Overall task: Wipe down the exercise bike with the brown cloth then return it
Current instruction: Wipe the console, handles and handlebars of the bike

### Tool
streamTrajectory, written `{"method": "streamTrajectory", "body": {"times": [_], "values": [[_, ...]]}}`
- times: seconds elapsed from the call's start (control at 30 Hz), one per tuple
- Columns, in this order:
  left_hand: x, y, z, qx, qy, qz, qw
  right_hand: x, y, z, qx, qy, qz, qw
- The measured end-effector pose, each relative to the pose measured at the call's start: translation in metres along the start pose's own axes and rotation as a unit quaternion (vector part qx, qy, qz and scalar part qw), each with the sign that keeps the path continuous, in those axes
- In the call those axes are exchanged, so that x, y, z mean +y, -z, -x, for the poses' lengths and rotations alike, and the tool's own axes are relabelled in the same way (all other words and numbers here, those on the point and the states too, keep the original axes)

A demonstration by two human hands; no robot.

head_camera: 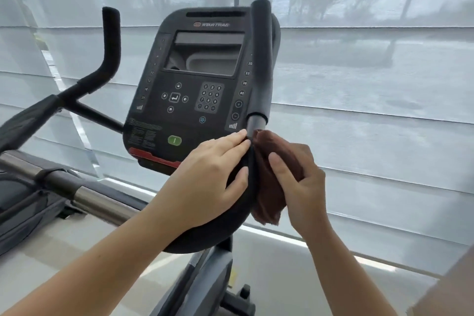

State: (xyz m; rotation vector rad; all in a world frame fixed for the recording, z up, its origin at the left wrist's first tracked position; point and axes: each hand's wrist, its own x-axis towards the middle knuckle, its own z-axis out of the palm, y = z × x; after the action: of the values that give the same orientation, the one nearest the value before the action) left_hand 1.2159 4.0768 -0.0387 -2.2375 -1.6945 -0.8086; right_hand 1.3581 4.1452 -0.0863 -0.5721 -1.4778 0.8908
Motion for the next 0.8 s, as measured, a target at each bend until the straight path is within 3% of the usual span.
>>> {"method": "streamTrajectory", "body": {"times": [0.13,0.27,0.47,0.67,0.8], "values": [[-0.005,0.000,0.003,0.030,-0.004,0.040,0.999,-0.023,0.013,0.001,-0.058,0.034,0.094,0.993],[-0.014,0.005,0.011,0.039,-0.009,0.094,0.995,-0.024,0.012,-0.017,0.052,-0.015,0.052,0.997],[-0.030,0.004,0.030,0.025,-0.080,0.080,0.993,-0.018,-0.023,0.026,0.049,-0.068,0.004,0.996],[-0.031,0.001,0.030,0.034,-0.083,0.102,0.991,-0.051,-0.009,0.047,0.004,-0.060,0.168,0.984],[-0.032,0.001,0.030,0.043,-0.084,0.114,0.989,-0.052,-0.026,0.027,0.075,-0.051,0.189,0.978]]}}
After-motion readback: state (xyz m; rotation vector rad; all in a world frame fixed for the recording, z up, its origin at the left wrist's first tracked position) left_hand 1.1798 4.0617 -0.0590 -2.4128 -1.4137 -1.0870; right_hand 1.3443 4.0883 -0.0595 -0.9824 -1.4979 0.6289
